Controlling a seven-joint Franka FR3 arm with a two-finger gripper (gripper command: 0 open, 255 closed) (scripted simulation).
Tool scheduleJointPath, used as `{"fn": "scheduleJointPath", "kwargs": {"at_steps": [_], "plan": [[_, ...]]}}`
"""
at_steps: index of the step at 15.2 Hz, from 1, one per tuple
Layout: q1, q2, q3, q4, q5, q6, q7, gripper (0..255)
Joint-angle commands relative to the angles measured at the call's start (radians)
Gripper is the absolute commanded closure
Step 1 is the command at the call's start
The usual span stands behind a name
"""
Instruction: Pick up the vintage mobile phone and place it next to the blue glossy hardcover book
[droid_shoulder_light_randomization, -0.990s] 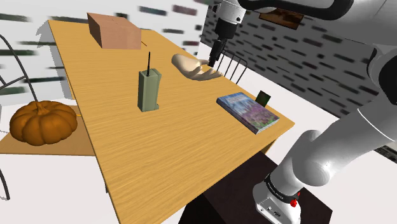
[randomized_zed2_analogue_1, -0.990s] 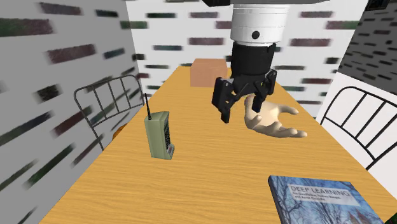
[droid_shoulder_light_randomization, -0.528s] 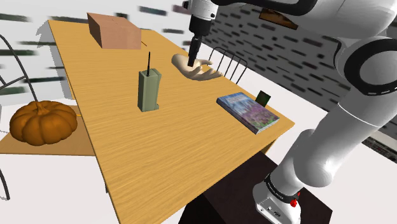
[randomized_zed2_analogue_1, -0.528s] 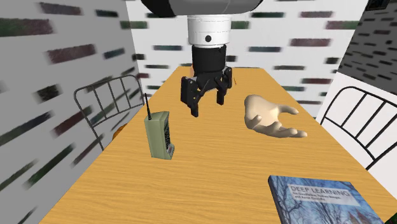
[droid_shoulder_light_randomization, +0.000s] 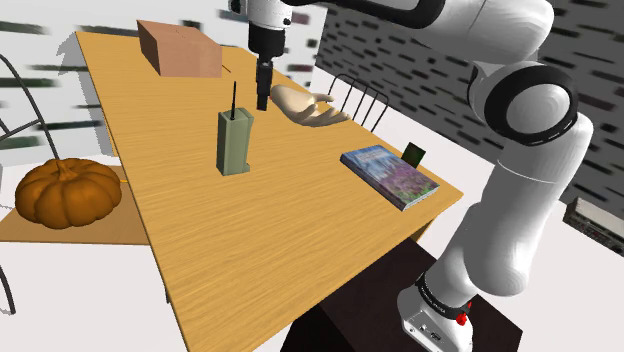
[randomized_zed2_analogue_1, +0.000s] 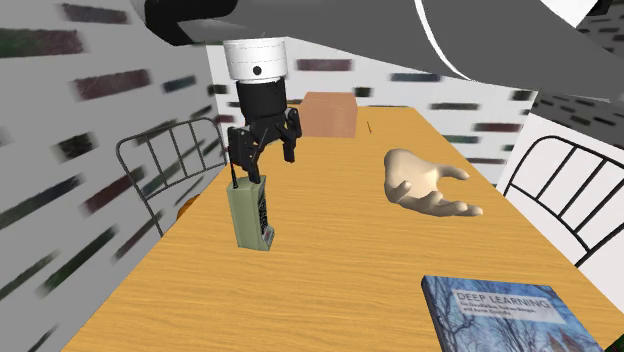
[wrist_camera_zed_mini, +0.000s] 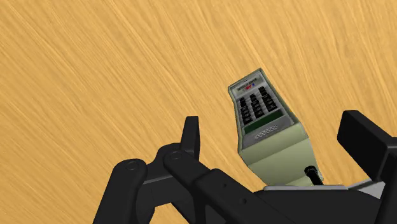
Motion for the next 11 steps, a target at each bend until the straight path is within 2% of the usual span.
{"fn": "scheduleJointPath", "kwargs": {"at_steps": [1, 2, 9, 11], "plan": [[0.028, 0.079, 0.018, 0.104, -0.022, -0.038, -0.025, 0], [0.043, 0.113, 0.026, 0.148, -0.032, -0.054, -0.036, 0], [0.031, 0.075, 0.024, -0.005, -0.024, 0.061, -0.035, 0], [0.03, 0.072, 0.024, -0.016, -0.024, 0.069, -0.035, 0]]}}
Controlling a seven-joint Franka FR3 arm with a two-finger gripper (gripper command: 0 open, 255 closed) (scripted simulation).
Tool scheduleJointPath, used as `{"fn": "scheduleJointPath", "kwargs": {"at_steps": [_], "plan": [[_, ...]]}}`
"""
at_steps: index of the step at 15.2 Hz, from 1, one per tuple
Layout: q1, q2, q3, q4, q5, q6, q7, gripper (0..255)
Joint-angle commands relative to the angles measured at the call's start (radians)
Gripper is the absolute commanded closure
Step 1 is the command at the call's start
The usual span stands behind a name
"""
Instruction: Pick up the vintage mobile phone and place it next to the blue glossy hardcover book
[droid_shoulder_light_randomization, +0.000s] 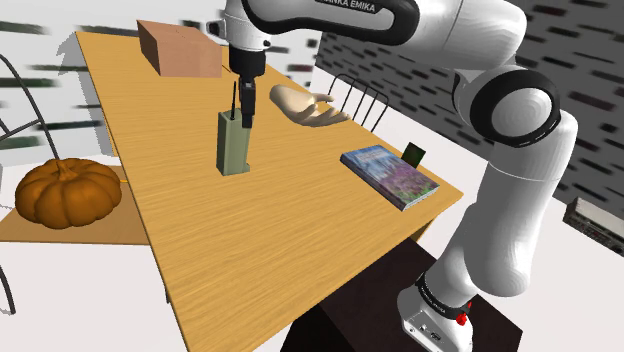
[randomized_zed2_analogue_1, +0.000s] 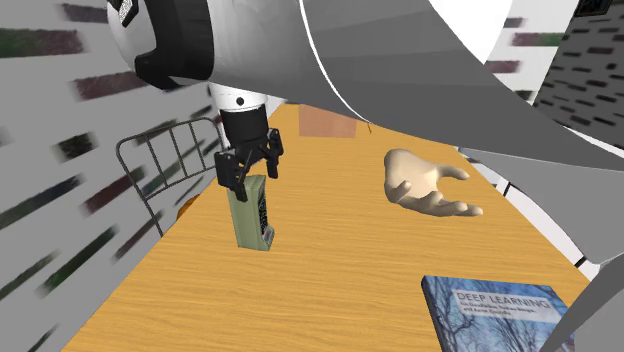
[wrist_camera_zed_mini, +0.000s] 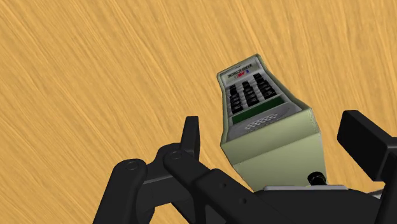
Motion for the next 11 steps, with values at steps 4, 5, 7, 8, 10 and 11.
{"fn": "scheduleJointPath", "kwargs": {"at_steps": [4, 5, 7, 8, 10, 11], "plan": [[-0.001, 0.0, 0.0, -0.006, 0.0, 0.006, 0.0, 0], [-0.001, 0.0, 0.0, -0.006, 0.0, 0.006, 0.0, 0], [-0.001, 0.0, 0.0, -0.006, 0.0, 0.006, 0.0, 0], [-0.001, 0.0, 0.0, -0.006, 0.0, 0.006, 0.0, 255], [-0.001, 0.0, 0.0, -0.006, 0.0, 0.006, 0.0, 255], [-0.001, 0.0, 0.0, -0.005, 0.0, 0.006, 0.0, 255]]}}
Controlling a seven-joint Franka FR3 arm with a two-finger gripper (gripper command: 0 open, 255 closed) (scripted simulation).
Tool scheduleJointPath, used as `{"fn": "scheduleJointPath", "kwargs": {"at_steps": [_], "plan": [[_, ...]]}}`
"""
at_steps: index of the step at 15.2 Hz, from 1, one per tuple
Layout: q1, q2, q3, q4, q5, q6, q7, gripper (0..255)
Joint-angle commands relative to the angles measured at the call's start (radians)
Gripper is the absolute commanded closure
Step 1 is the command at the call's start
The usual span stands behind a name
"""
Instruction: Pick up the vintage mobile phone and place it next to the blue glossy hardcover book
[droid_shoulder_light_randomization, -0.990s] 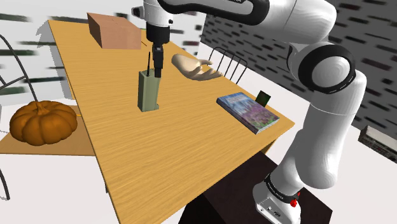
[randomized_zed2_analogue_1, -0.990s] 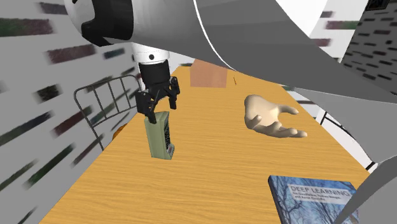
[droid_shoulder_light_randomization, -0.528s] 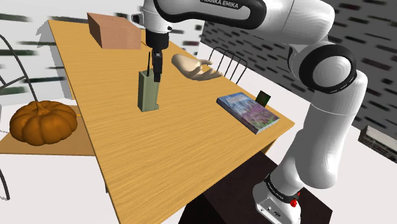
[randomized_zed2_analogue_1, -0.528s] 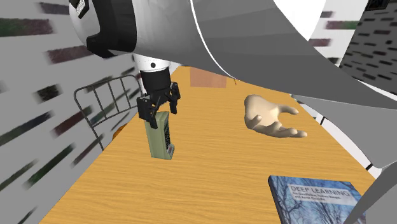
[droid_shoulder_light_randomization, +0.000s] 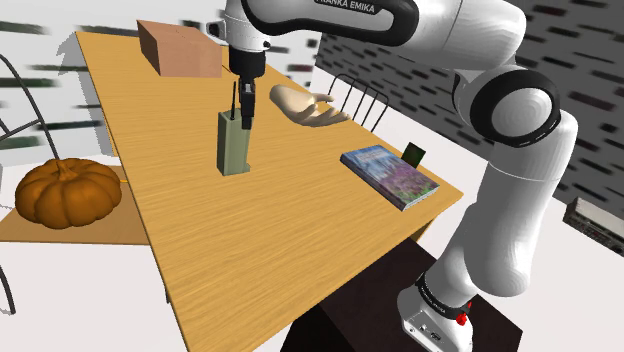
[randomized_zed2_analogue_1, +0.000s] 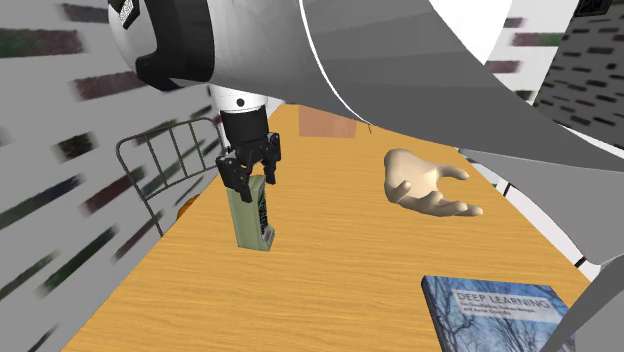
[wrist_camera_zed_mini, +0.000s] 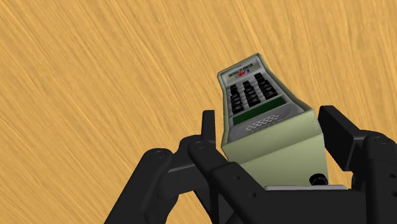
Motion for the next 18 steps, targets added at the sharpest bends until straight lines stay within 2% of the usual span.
{"fn": "scheduleJointPath", "kwargs": {"at_steps": [1, 6, 18], "plan": [[0.0, 0.001, 0.0, 0.0, 0.0, 0.0, 0.0, 255], [0.0, 0.0, 0.0, -0.001, 0.0, 0.0, 0.0, 255], [0.02, 0.071, 0.001, 0.27, -0.014, -0.2, -0.007, 255]]}}
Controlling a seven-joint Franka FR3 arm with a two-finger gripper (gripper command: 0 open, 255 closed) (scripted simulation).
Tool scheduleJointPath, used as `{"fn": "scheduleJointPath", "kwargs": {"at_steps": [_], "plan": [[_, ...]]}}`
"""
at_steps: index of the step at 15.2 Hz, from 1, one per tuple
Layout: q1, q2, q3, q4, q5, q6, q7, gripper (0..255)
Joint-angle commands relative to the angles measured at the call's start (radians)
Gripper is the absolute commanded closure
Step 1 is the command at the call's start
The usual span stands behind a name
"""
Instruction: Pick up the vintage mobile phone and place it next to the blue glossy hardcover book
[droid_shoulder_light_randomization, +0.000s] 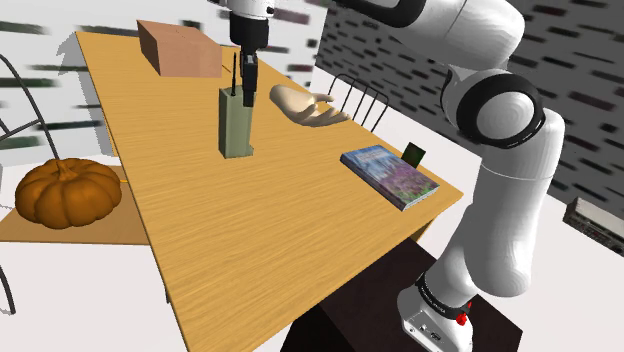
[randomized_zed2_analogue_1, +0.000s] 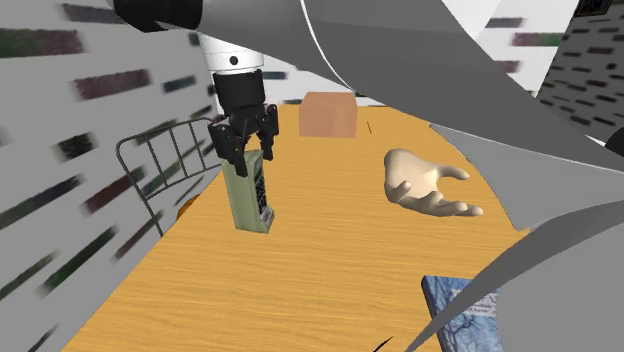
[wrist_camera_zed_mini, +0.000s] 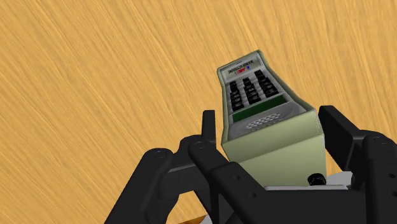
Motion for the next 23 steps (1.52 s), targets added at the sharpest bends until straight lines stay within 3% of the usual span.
{"fn": "scheduleJointPath", "kwargs": {"at_steps": [1, 8, 10, 13, 18, 23], "plan": [[0.004, 0.017, 0.0, 0.057, -0.004, -0.039, -0.003, 255], [0.036, 0.131, -0.004, 0.338, -0.027, -0.207, -0.011, 255], [-0.017, -0.019, -0.003, 0.101, 0.001, -0.117, -0.033, 255], [-0.073, -0.172, -0.015, -0.12, 0.031, -0.045, -0.079, 255], [-0.134, -0.368, -0.056, -0.373, 0.063, 0.021, -0.169, 255], [-0.178, -0.526, -0.11, -0.556, 0.073, 0.052, -0.266, 255]]}}
